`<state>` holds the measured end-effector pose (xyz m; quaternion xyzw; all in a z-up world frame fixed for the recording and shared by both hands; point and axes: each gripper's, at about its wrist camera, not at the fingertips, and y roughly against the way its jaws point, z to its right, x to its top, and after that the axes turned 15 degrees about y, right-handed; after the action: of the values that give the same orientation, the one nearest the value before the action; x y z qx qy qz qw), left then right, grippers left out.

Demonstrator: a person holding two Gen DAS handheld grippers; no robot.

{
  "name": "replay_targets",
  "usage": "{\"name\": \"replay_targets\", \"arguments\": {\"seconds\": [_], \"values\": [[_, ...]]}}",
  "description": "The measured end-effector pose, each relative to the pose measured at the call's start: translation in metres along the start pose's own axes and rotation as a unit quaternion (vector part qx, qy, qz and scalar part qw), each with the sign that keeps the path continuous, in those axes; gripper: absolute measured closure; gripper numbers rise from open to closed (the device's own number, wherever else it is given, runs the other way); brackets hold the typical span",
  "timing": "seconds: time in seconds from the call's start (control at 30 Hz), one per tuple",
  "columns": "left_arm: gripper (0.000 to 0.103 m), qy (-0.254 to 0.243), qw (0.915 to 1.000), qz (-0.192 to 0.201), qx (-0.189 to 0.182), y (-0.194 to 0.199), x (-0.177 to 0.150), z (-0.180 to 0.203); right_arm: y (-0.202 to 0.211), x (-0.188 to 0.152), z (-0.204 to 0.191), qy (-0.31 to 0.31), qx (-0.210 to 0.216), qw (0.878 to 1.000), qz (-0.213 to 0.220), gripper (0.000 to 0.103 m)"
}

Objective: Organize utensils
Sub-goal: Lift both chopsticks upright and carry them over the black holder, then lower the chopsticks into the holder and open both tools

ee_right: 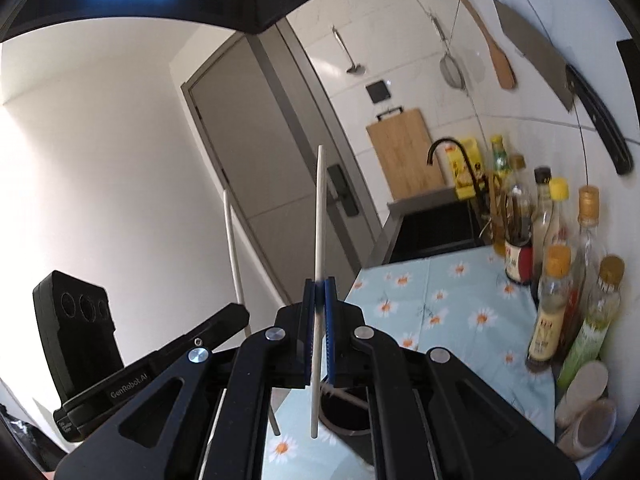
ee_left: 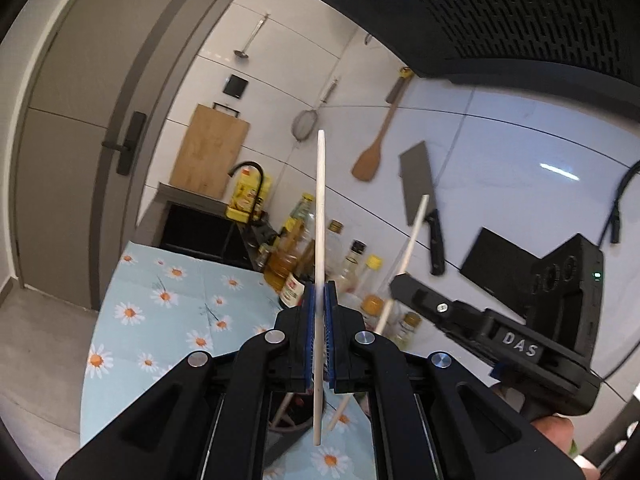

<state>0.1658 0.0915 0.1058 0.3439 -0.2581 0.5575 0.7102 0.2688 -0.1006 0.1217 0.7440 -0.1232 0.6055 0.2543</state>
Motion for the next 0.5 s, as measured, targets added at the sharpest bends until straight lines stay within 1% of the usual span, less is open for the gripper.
{"name": "replay_targets", "arguments": {"seconds": [0.07, 0.13, 0.2, 0.4, 0.5], "values": [[0.099, -0.001, 0.9999, 0.007, 0.007, -0.006, 0.002, -0.001, -0.002, 0.001, 0.005, 0.002, -0.001, 1.000, 0.010, 0.097], [0.099, -0.011, 0.9997, 0.015, 0.015, -0.012, 0.003, 0.000, -0.004, 0.002, 0.009, 0.005, -0.007, 1.000, 0.018, 0.097], [0.099, -0.009, 0.9996, 0.020, 0.017, -0.017, 0.005, -0.002, -0.007, 0.002, 0.014, 0.004, -0.008, 1.000, 0.027, 0.097], [0.099, -0.011, 0.9992, 0.028, 0.027, -0.035, 0.004, -0.009, -0.026, -0.001, 0.025, -0.002, -0.005, 1.000, 0.022, 0.097], [0.099, -0.005, 0.9993, 0.021, 0.032, -0.044, 0.001, -0.015, -0.037, -0.006, 0.025, 0.006, -0.013, 1.000, 0.013, 0.097]]}}
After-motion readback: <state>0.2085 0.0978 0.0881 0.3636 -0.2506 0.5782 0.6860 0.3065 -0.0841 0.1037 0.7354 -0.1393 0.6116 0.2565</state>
